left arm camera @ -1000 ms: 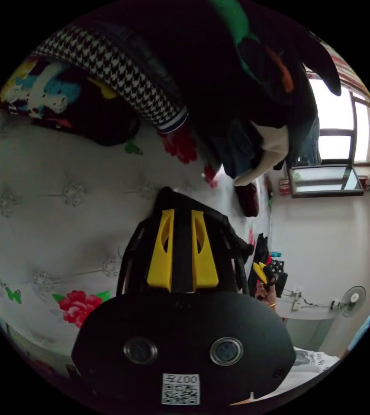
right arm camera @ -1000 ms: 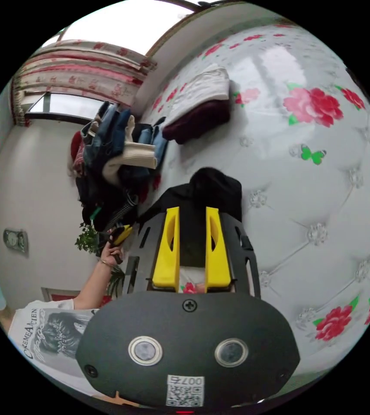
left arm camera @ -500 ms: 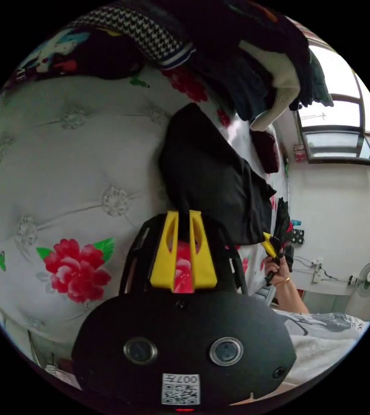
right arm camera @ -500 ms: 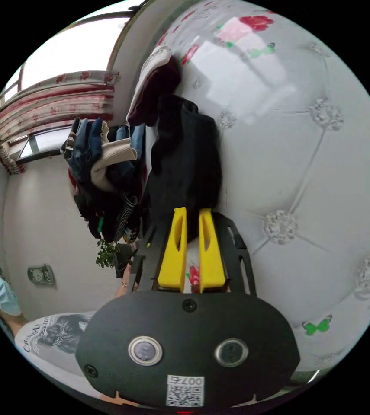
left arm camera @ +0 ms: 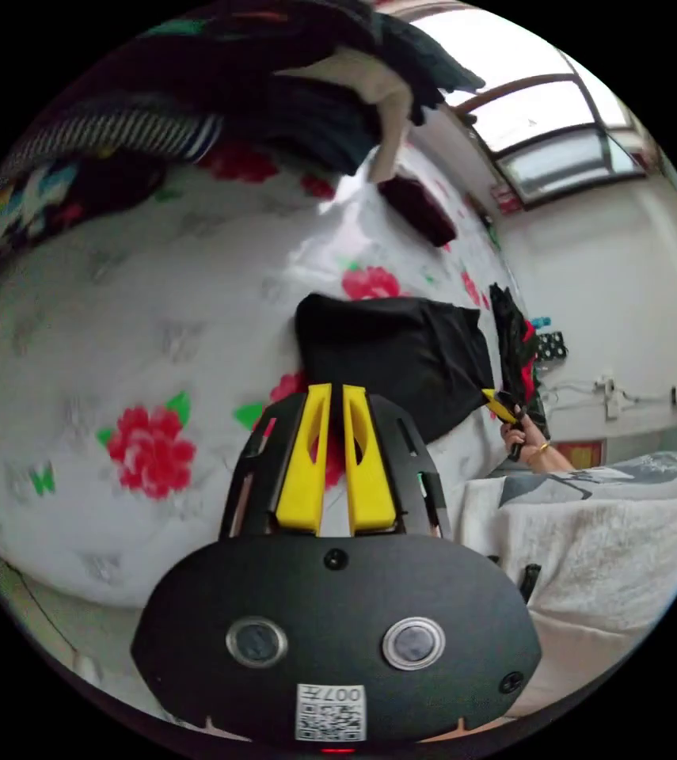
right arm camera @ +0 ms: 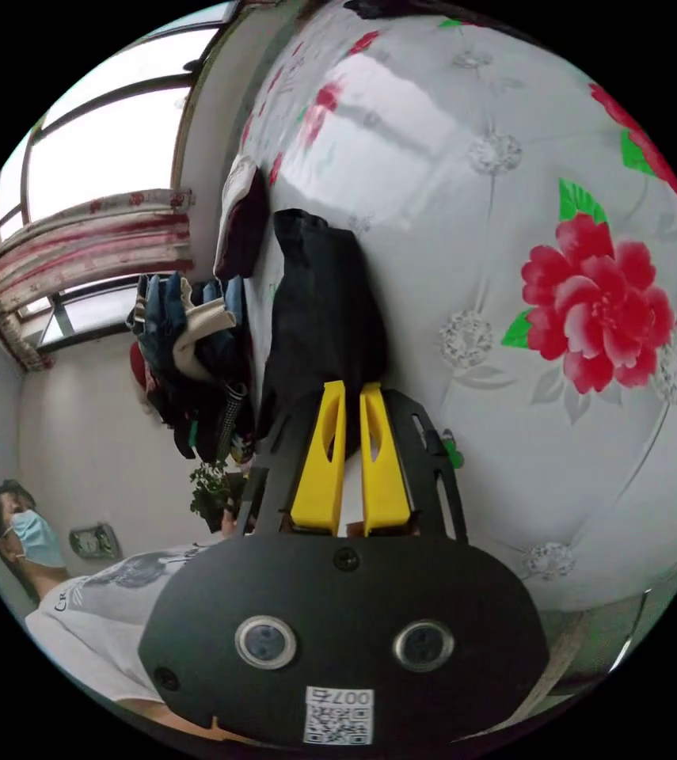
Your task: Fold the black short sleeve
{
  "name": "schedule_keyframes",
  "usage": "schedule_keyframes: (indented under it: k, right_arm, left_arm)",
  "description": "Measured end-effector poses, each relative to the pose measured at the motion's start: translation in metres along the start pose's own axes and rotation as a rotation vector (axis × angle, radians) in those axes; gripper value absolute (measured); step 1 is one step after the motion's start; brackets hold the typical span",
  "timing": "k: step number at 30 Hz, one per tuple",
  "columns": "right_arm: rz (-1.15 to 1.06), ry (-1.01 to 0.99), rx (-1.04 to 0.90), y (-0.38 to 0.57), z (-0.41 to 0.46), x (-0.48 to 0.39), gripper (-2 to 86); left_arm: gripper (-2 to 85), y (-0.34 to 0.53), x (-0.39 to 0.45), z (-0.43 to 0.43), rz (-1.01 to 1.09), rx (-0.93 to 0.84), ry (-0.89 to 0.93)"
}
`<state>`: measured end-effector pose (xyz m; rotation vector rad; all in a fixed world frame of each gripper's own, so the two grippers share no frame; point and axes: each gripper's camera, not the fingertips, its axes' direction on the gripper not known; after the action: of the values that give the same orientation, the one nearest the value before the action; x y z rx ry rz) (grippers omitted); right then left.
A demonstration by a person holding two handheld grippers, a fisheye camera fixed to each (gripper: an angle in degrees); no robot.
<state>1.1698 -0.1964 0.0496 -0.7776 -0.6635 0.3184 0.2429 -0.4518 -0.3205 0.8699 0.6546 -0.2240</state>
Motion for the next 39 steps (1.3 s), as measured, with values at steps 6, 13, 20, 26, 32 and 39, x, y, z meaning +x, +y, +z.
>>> schedule_keyframes:
  k: [6, 13, 20, 26, 32, 39]
  right_arm:
    - [-0.161, 0.104, -0.016, -0.003, 0.009, -0.048, 0.0]
    - [-0.652, 0.356, -0.154, 0.019, 0.050, -0.188, 0.1]
    - [-1.307, 0.506, -0.616, 0.150, 0.207, -0.280, 1.1]
    - [-1.238, 0.472, -0.914, 0.193, 0.262, -0.232, 4.1]
    - [-0.742, 0.287, -0.591, 0.095, 0.167, -0.192, 7.2]
    - [-0.369, 0.134, -0.543, 0.064, 0.140, -0.115, 7.5]
  left_arm:
    - [3.2, -0.092, 0.002, 0.086, 0.093, -0.150, 0.107]
    - [5.4, -0.080, -0.039, 0.060, -0.141, 0.036, 0.129]
    - [5.7, 0.014, -0.075, 0.004, -0.250, 0.122, 0.153]
    - [6.1, 0.092, -0.106, 0.000, -0.364, 0.075, 0.203]
    - [9.7, 0.123, -0.102, 0.014, -0.321, -0.032, 0.337]
    - [13.7, 0.110, -0.088, 0.060, -0.226, -0.167, 0.452]
